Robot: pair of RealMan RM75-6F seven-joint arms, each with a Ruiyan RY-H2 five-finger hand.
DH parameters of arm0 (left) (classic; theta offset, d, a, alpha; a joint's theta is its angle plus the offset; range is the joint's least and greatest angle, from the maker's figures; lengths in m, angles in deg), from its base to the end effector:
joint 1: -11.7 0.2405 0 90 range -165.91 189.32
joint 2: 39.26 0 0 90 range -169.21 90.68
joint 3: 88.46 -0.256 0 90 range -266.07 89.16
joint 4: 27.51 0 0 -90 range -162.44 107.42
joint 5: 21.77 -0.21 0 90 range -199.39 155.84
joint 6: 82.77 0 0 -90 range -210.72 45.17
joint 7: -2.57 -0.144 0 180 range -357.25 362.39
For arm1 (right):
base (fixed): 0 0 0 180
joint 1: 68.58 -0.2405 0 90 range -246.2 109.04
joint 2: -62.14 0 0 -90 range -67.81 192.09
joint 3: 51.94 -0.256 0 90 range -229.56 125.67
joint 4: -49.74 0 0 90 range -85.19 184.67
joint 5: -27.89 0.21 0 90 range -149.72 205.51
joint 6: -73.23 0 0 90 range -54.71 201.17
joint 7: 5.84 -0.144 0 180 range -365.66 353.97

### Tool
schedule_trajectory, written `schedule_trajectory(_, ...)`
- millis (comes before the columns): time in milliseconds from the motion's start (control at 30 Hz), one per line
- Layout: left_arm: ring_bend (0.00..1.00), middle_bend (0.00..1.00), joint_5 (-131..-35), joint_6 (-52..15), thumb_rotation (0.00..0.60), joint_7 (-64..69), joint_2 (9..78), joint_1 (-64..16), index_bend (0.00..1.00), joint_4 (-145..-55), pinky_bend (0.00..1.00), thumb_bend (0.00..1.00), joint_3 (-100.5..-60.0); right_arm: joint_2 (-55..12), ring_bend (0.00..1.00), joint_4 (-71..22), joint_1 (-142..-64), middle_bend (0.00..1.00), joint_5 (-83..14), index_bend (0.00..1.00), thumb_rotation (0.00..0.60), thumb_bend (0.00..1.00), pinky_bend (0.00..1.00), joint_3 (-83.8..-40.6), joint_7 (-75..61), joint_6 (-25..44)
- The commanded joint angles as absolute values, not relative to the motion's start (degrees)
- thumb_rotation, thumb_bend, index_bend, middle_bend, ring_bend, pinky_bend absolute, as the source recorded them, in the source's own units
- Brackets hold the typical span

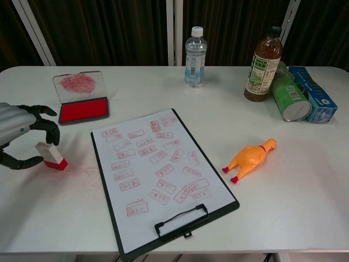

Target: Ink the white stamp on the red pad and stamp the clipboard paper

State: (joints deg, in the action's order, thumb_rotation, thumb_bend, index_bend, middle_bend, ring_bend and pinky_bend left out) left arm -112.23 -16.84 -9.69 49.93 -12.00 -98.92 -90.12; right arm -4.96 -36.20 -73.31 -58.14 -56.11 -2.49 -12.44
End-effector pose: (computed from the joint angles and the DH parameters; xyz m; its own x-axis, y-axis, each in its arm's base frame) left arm -0.2654 0.2520 -0.0134 0.6259 0.1830 0.7582 0.7407 -0.4439 -0.5043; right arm -0.3263 -0.1864 0.1579 0.4987 0.0341 0.8661 -0.8666 0.0024 0.4989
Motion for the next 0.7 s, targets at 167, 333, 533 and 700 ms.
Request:
schedule_trajectory(167, 0.15, 0.46, -112.07, -16.63, 0.6, -8.92, 50.14, -12.16, 0.46, -98.68, 0.24, 0.34, -90.2, -4.87, 0.0, -35.89, -73.42, 0.0, -58.47, 0.0, 0.6, 0.41, 0.0, -55.86, -2.78, -12.15)
schedule_trajectory(333, 0.16, 0.5, -111.83, -16.8, 0.6, -8.57, 50.26, -12.36, 0.49, -98.49, 0.24, 0.35, -90.24, -4.98, 0.0, -35.82, -73.48, 0.0, -58.19, 0.0, 0.6, 0.41, 0.0, -55.83, -2.62, -11.78)
schedule_trajectory(533, 0.16, 0.51, -111.47, -17.05, 0.6, -8.03, 50.13, -12.59, 0.51, -98.81, 0.24, 0.35, -90.23, -5.57, 0.0, -34.96, -73.43, 0.0, -58.56, 0.0, 0.6, 0.41, 0.0, -55.97, -3.35, -12.43)
schedule_trajectory(700, 0.18, 0.54, -110.91, -16.98, 0.6, -6.66, 50.32, -12.67, 0.54, -98.55, 0.24, 0.35, -89.89, -5.62, 0.0, -34.87, -73.45, 0.0, -58.24, 0.0, 0.6, 0.41, 0.0, -55.95, -3.21, -12.07)
